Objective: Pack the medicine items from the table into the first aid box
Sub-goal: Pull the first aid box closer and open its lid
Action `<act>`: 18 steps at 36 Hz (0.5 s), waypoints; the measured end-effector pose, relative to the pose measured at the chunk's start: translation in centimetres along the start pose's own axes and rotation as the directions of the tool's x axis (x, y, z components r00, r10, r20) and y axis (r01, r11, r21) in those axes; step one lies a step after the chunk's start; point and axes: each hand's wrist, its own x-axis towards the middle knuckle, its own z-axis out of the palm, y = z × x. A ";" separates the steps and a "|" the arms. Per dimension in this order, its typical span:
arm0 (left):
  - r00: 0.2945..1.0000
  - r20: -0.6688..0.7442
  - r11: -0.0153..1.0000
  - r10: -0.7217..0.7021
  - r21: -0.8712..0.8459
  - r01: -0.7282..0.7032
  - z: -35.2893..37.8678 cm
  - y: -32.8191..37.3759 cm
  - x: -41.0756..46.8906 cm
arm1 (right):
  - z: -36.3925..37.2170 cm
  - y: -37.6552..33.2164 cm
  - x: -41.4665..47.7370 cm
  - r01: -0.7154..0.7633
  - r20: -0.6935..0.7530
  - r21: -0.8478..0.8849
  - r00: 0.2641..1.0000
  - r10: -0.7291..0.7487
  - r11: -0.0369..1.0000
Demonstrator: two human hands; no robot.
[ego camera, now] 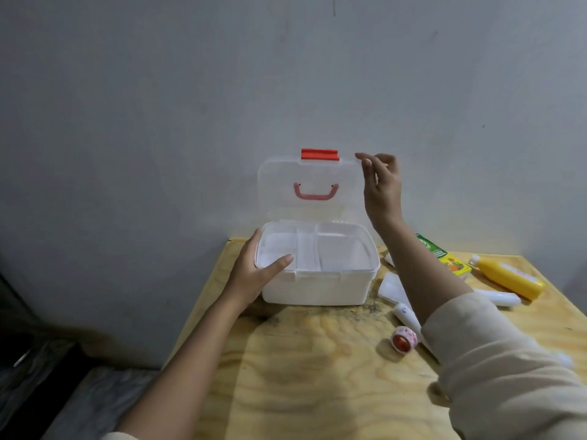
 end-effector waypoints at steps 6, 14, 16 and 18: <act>1.000 -0.013 1.000 -0.010 -0.017 0.010 -0.2 -0.6 0.0 | 0.1 0.0 0.4 -0.139 -0.123 0.115 0.980 0.153 0.984; 0.999 -0.054 0.998 -0.005 -0.055 0.002 0.2 -0.7 -0.3 | -0.1 1.0 0.6 -0.320 -0.156 0.201 0.923 0.353 0.926; 0.999 -0.054 0.998 -0.002 -0.059 -0.001 0.3 -0.6 -0.4 | 0.0 1.6 0.3 -0.367 -0.136 0.202 0.908 0.397 0.908; 0.999 -0.054 0.998 0.000 -0.059 -0.003 0.3 -0.6 -0.4 | 0.0 2.4 -0.1 -0.409 -0.107 0.192 0.895 0.434 0.892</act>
